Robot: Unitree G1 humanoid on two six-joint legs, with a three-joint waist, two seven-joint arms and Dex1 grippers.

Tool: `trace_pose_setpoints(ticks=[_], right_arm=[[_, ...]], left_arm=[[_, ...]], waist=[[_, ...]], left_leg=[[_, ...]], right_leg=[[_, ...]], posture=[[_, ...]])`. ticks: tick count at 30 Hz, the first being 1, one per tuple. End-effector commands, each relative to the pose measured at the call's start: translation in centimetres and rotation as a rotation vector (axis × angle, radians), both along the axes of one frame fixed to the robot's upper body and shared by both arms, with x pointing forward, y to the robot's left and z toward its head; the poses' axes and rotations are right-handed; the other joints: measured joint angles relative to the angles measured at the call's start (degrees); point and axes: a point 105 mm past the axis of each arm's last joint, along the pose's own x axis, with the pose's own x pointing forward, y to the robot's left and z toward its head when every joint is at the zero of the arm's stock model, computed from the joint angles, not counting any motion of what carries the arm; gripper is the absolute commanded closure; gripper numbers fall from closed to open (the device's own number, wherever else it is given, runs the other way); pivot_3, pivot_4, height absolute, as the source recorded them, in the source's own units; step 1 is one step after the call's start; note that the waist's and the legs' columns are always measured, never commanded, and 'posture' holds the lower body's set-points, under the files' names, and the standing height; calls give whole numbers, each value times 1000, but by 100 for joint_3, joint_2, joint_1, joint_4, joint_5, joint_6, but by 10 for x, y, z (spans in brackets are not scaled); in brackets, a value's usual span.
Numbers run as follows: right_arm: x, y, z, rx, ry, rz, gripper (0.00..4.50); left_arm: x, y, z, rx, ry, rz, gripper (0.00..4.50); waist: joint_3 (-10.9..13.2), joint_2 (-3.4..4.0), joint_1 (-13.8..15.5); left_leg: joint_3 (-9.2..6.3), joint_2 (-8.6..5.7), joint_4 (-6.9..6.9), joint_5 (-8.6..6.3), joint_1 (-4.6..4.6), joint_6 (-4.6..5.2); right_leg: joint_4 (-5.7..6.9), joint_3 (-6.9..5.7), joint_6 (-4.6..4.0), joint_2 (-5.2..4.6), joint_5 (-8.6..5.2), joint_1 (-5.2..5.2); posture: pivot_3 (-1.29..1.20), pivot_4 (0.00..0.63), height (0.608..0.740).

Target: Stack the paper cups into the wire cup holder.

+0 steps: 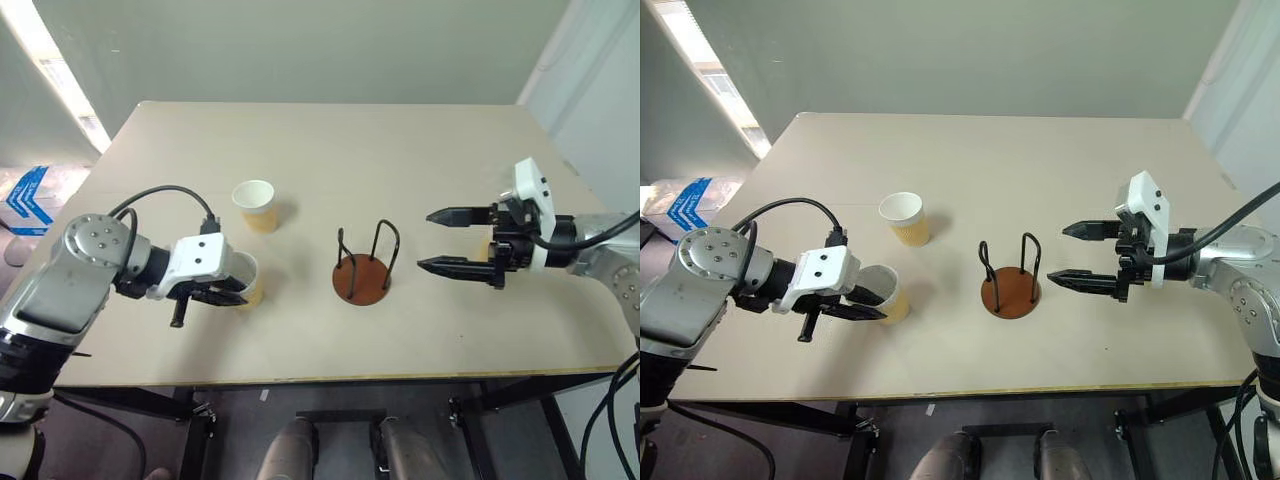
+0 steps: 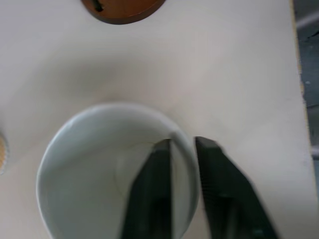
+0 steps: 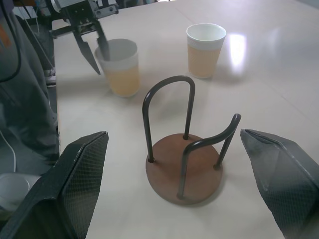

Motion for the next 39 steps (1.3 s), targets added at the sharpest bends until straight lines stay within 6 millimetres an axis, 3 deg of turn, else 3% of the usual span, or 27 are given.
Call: trace_pose_setpoints(ticks=[1,8,18,31,39], right_arm=[[-4,0,15,28,-80,12,0],[-4,-3,19,52,-94,26,0],[-11,-11,24,99,-106,57,0],[-26,-11,15,85,-32,84,0],[-35,-4,15,114,-48,57,0]], left_arm=[[-1,-1,8,-1,-9,-27,4479],[-3,-1,16,-16,0,-31,4479],[10,-16,68,-198,-57,-26,4479],[-2,-71,146,-349,-72,-321,4479],[17,-90,150,-284,-111,-422,4479]], waist=[[0,0,-1],[-1,-1,3],[-3,-6,10],[-3,-7,18],[-2,-6,28]], left_leg=[[0,0,1,0,0,0],[0,-1,8,1,1,1],[0,-1,8,1,1,2],[0,-2,12,3,1,7],[0,-3,17,4,2,14]], right_leg=[[0,0,0,0,0,0],[3,0,0,0,0,3],[4,-1,0,-1,0,6],[-9,-2,19,-2,5,17],[-20,-1,44,-3,7,28]], posture=[[0,150,740],[0,150,740],[0,150,740],[0,150,740],[0,150,740]])
